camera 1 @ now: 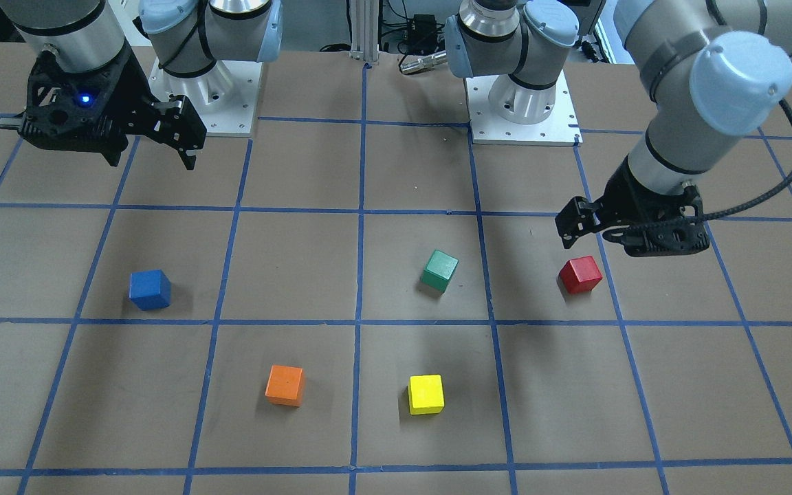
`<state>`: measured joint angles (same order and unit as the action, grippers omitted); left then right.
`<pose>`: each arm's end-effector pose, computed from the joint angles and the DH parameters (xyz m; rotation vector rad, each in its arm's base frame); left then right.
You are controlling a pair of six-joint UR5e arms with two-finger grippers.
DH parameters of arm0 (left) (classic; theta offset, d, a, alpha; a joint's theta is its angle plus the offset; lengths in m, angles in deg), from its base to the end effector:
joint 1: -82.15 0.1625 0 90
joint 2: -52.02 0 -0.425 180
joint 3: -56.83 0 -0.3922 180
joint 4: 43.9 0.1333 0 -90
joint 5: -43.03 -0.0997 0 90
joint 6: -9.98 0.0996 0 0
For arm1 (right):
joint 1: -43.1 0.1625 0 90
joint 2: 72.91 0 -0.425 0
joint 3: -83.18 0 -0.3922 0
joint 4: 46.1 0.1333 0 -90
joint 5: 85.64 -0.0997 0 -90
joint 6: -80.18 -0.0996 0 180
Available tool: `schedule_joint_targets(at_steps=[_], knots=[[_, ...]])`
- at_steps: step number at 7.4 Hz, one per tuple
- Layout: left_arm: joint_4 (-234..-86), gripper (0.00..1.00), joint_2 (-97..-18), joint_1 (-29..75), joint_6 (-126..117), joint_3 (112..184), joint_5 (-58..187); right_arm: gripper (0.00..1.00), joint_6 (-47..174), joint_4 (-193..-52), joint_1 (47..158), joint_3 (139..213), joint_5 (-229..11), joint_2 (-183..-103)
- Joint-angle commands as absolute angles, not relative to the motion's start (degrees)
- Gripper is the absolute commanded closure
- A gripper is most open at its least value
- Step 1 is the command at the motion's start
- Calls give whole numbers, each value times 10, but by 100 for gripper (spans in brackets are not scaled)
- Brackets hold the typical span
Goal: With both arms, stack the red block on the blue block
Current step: 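Move the left gripper down toward the red cube, then close the left gripper on the red cube and lift it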
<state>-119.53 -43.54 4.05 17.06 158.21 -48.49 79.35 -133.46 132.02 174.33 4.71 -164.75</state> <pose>-0.0224 -0.5274 0.3673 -0.1303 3.1192 0.0759 0.1237 -0.4772 0.4891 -0.0521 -3.1347 -0.0534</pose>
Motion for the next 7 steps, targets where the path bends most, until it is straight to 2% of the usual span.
schedule_joint_targets(at_steps=[1, 3, 6, 7], knots=[[-1034, 0, -468, 108, 206, 1697, -482, 0, 794, -1335, 1320, 1743, 48, -1648], [-956, 0, -491, 112, 222, 1755, -482, 0, 794, -1336, 1320, 1743, 47, -1648], [-943, 0, -530, 112, 241, 1771, -484, 0, 794, -1336, 1320, 1743, 48, -1648], [-942, 51, -532, 112, 253, 1772, -482, 0, 794, -1336, 1320, 1743, 48, -1648]])
